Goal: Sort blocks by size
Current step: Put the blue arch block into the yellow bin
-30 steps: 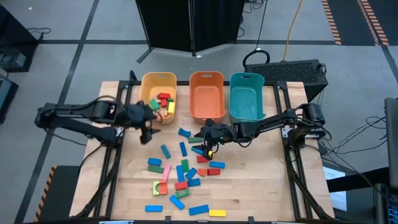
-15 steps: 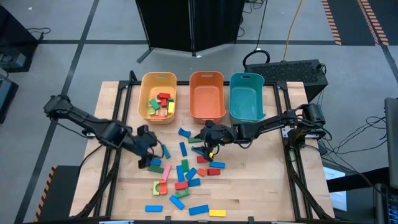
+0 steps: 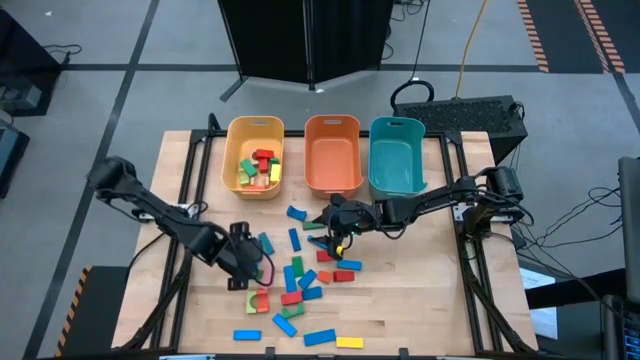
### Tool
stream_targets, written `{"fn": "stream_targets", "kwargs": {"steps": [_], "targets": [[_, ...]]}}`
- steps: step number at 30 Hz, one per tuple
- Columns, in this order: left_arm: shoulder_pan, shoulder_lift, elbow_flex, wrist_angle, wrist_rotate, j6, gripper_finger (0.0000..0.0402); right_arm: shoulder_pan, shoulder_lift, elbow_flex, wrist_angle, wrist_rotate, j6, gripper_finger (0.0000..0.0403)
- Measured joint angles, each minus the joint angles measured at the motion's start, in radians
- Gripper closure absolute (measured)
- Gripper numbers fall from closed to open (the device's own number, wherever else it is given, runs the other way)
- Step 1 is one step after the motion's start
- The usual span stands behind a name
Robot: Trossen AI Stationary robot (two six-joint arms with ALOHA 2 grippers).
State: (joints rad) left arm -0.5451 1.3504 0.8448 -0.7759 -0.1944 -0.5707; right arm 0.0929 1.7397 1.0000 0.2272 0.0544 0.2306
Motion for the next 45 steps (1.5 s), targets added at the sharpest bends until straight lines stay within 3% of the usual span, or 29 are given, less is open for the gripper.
{"fn": "stream_targets", "kwargs": {"steps": [8, 23, 38, 45], "targets": [[-0.001, 0.057, -0.009, 0.008, 0.003, 0.023, 0.0107, 0.008, 0.0, 0.0, 0.0, -0.001, 0.009, 0.0156], [0.002, 0.055, -0.17, 0.136, 0.03, 0.0, 0.0149, 0.026, 0.0, 0.0, 0.008, -0.003, 0.012, 0.0156], [0.002, 0.057, -0.183, 0.15, 0.037, 0.0, 0.0239, 0.026, 0.0, 0.0, 0.015, -0.003, 0.012, 0.0156], [0.002, 0.057, -0.182, 0.151, 0.036, -0.001, 0.0256, 0.026, 0.0, 0.0, 0.015, -0.002, 0.012, 0.0156]]}}
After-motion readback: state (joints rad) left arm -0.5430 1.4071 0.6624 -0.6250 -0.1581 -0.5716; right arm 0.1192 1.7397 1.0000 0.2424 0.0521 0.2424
